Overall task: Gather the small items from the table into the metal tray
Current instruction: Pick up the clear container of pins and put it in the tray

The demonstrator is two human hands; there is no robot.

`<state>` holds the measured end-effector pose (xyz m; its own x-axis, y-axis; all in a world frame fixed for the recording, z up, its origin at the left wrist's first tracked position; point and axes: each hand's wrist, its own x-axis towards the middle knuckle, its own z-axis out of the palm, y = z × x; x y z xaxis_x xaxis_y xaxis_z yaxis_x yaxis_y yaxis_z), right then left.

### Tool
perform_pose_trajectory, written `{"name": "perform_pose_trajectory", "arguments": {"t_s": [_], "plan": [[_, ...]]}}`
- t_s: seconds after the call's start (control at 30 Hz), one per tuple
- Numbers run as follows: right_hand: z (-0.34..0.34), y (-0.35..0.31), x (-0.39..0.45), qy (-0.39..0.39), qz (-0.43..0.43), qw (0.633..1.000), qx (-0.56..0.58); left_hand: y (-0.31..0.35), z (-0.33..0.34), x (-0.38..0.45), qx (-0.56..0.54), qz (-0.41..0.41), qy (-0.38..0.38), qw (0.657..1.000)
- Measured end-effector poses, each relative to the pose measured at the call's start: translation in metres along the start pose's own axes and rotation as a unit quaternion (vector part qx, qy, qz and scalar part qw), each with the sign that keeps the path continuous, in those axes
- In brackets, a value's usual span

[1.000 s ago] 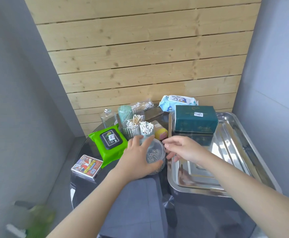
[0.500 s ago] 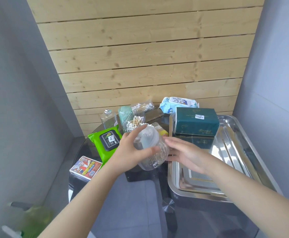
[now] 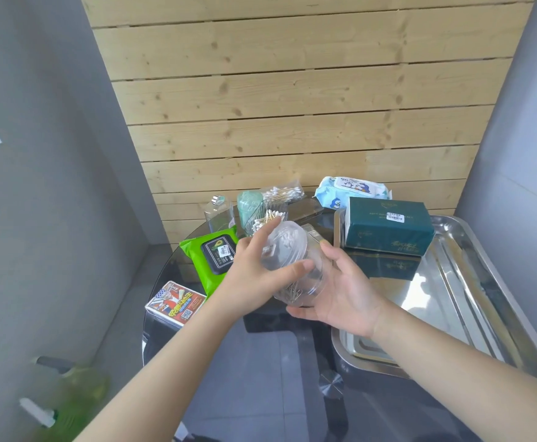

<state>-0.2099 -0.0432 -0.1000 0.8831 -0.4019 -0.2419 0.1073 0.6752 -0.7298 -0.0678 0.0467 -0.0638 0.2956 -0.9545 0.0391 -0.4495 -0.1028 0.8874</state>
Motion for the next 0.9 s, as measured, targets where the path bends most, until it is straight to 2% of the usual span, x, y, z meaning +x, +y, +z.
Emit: {"name": "perform_pose_trajectory", "arguments": {"t_s": [0.23,0.43,0.53,0.63,0.8,0.9], "plan": [[-0.002,-0.002,-0.003,0.025,0.006,0.999,-0.039,-0.001,0.003,0.0,-0.009,0.009,-0.039,0.999],[-0.009,-0.015,-0.011,0.016,0.085,0.989,-0.118,-0.002,0.008,-0.001,-0.01,0.048,-0.067,0.997],[-0.004,-0.017,-0.018,-0.032,0.034,0.997,-0.059,-0.002,0.01,0.002,-0.045,0.035,-0.034,0.998],[-0.001,-0.015,-0.018,-0.031,-0.044,0.995,-0.088,-0.003,0.009,0.003,-0.061,0.032,-0.033,0.997],[-0.005,-0.021,-0.017,0.009,0.049,0.987,-0.156,0.001,0.01,-0.001,-0.027,0.071,-0.075,0.994],[-0.002,-0.019,-0.019,-0.019,0.026,0.993,-0.111,0.0,0.01,0.002,-0.068,0.051,-0.055,0.995]]}}
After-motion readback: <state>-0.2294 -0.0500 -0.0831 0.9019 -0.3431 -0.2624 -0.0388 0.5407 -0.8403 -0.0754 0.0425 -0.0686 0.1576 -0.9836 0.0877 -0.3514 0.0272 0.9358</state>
